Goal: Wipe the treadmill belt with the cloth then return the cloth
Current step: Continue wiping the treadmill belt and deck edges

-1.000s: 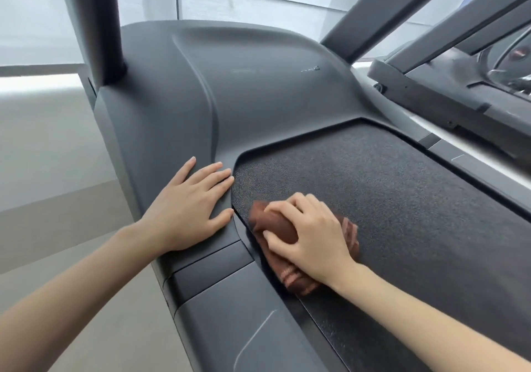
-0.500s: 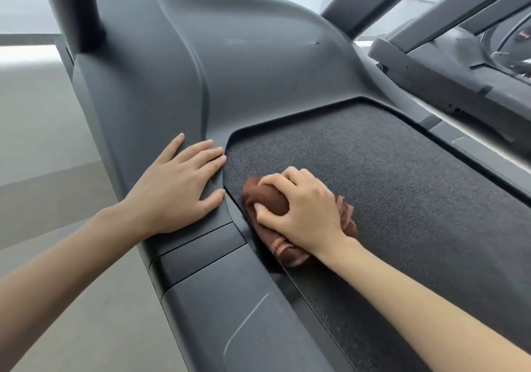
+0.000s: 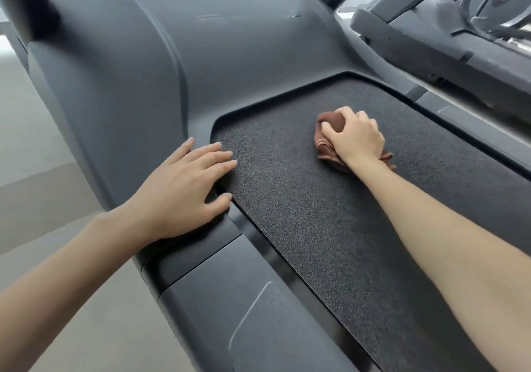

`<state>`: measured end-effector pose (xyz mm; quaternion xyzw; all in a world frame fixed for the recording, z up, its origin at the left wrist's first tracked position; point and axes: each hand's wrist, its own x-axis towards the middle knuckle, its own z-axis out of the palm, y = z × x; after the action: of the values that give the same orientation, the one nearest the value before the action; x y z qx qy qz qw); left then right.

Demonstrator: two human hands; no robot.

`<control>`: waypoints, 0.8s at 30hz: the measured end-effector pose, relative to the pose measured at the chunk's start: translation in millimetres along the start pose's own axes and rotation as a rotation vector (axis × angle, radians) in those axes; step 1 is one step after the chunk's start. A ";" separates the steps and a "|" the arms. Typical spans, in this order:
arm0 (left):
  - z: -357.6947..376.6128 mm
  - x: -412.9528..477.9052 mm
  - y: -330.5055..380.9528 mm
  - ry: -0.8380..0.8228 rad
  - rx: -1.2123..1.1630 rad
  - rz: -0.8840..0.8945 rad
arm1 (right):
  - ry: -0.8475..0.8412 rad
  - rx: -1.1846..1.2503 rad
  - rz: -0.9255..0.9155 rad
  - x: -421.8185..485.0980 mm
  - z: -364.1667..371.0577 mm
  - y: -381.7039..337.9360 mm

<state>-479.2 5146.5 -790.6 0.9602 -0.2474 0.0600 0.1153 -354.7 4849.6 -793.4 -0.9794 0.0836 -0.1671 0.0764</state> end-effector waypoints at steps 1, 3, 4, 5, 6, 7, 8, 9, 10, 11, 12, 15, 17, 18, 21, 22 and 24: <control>2.7 3.6 5.2 -0.009 -0.030 0.018 | 0.022 -0.013 0.029 -7.5 -4.2 17.6; 9.3 11.0 17.4 -0.044 -0.074 0.058 | 0.046 -0.030 0.059 -25.7 -14.1 45.5; 13.0 14.2 23.6 -0.064 -0.085 0.080 | 0.050 -0.036 0.059 -36.4 -19.6 55.4; 16.0 17.5 29.3 -0.080 -0.097 0.099 | 0.050 -0.041 0.052 -48.5 -25.4 62.7; 18.5 20.4 34.5 -0.091 -0.110 0.113 | 0.047 -0.045 0.037 -62.1 -31.2 67.7; 20.4 23.4 39.3 -0.100 -0.116 0.125 | 0.044 -0.046 0.019 -77.7 -36.9 70.8; 21.7 26.0 44.1 -0.112 -0.115 0.138 | 0.045 -0.043 0.000 -95.2 -42.6 72.1; 23.1 28.3 49.4 -0.128 -0.107 0.154 | 0.051 -0.036 -0.017 -114.4 -48.2 71.2; 24.5 30.2 54.6 -0.148 -0.093 0.172 | 0.061 -0.024 -0.033 -134.3 -53.9 68.0; 26.1 31.8 60.0 -0.164 -0.076 0.194 | 0.070 -0.009 -0.050 -154.1 -60.0 63.3; 27.6 33.5 65.0 -0.171 -0.061 0.218 | 0.070 0.007 -0.071 -172.2 -66.5 56.9; 31.1 37.0 80.7 -0.175 -0.040 0.308 | 0.009 0.033 -0.139 -216.5 -83.8 40.2; 35.9 34.7 87.8 -0.174 -0.035 0.358 | -0.004 0.041 -0.186 -242.5 -91.2 37.9; 38.3 32.9 89.3 -0.168 -0.039 0.364 | 0.004 0.037 -0.201 -254.0 -94.1 39.7; 39.5 27.1 95.8 -0.181 -0.092 0.335 | 0.030 0.009 -0.181 -275.8 -104.6 52.7; 37.8 22.3 99.2 -0.196 -0.113 0.328 | 0.027 0.003 -0.151 -280.1 -108.0 56.8; 34.7 6.9 110.5 -0.209 -0.136 0.347 | 0.031 -0.027 -0.078 -288.7 -113.7 63.4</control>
<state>-525.2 5040.6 -801.7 0.8942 -0.4231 -0.0379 0.1413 -670.7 4828.7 -789.4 -0.9801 0.0487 -0.1841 0.0553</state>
